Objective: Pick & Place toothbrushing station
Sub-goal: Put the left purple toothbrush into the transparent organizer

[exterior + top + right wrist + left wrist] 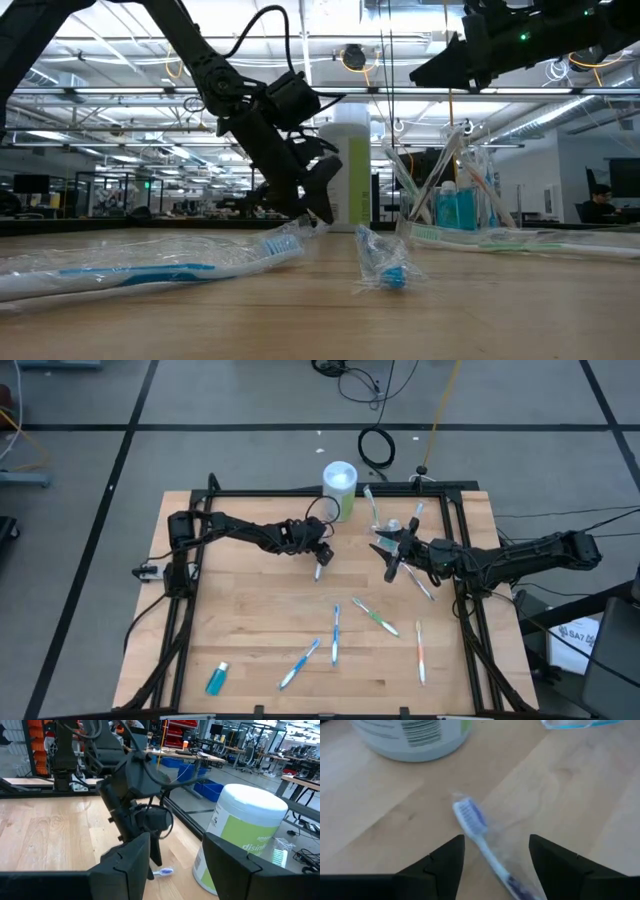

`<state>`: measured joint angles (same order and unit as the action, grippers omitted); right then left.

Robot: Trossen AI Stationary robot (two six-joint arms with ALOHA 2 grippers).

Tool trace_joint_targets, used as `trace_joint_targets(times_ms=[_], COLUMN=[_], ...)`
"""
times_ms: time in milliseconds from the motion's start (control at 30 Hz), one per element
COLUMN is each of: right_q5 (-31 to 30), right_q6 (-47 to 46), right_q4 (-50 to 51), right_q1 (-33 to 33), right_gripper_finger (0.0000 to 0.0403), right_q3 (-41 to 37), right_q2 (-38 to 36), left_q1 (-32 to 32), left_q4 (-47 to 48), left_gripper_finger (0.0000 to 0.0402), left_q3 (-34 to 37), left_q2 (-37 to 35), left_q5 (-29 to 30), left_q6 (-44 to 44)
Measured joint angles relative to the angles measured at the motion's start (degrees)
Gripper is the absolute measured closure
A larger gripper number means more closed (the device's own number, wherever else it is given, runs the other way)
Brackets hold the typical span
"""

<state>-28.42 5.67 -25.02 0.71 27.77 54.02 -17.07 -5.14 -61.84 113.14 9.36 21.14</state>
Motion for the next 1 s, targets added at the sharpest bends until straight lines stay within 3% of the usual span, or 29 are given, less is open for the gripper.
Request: trace_joint_targets(times_ms=[333,600,733,1000], right_q5=[0.02,0.02,0.02,0.01], right_q6=[-0.43,-0.39,-0.37,-0.45], right_q4=[-0.02,0.00,0.07,1.32], right_q1=[0.02,0.02,0.02,0.02], right_gripper_finger=[0.0227,0.0227,0.0227,0.0227], right_q3=[0.00,0.00,0.00,0.00], right_q2=[0.00,-0.01,-0.01,0.00], left_q1=[-0.30,-0.55,-0.54,-0.49], left_q4=[0.39,0.92,0.90,0.90], left_gripper_finger=[0.0221,0.0336,0.0389,0.0393], left_q3=[0.00,0.00,0.01,0.22], left_q2=[1.74,1.85,1.82,-2.26], left_q5=[1.65,1.96,2.33,-0.48], left_q6=[-1.17,-2.45,1.35,0.25])
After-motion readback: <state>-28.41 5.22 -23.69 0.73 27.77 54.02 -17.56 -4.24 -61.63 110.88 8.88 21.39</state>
